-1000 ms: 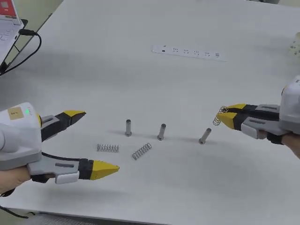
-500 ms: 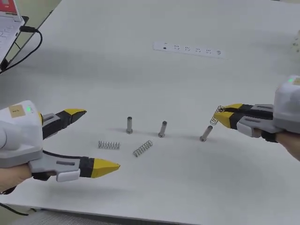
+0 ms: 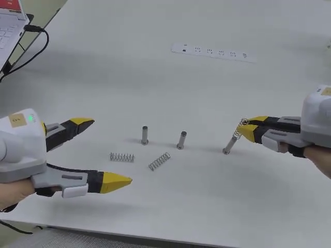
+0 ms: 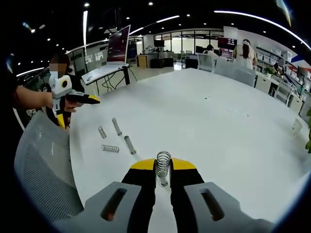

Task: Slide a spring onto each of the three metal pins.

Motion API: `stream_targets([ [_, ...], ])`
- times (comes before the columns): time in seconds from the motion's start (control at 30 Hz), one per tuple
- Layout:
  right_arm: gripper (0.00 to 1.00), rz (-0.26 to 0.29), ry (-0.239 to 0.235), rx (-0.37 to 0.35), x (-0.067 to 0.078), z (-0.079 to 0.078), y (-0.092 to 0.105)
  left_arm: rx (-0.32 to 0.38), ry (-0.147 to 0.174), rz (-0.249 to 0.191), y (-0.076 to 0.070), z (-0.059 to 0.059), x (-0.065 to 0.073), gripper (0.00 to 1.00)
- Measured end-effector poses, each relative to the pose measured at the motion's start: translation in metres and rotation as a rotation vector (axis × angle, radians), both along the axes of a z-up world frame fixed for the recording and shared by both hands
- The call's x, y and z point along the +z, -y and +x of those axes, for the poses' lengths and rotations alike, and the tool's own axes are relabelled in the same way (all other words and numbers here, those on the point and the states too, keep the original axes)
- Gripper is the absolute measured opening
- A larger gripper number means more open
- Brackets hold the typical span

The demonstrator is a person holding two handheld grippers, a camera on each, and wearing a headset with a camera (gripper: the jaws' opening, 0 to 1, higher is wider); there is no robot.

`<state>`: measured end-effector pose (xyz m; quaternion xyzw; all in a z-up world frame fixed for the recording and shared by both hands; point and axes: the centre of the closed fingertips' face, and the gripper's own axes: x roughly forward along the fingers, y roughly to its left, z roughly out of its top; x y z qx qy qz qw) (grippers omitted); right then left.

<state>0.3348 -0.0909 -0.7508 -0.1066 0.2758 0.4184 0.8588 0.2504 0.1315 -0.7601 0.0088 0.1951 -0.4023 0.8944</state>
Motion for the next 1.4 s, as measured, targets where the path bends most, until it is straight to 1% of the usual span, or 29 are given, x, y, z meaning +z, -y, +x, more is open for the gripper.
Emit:
stream_targets([
  [0.57, 0.08, 0.008, -0.013, -0.006, -0.005, 0.002, -0.001, 0.000, -0.003, -0.007, 0.001, 0.001, 0.001, 0.98],
  [1.07, 0.08, -0.008, -0.015, -0.002, -0.010, 0.002, 0.000, 0.003, -0.010, -0.006, 0.001, 0.000, 0.000, 0.98],
  [1.23, 0.08, -0.013, -0.025, 0.000, -0.016, 0.002, 0.000, 0.001, -0.010, -0.007, 0.002, 0.001, 0.000, 0.98],
  [1.4, 0.08, -0.018, -0.025, -0.003, -0.023, 0.002, 0.000, -0.001, -0.014, -0.001, 0.003, 0.000, -0.001, 0.98],
])
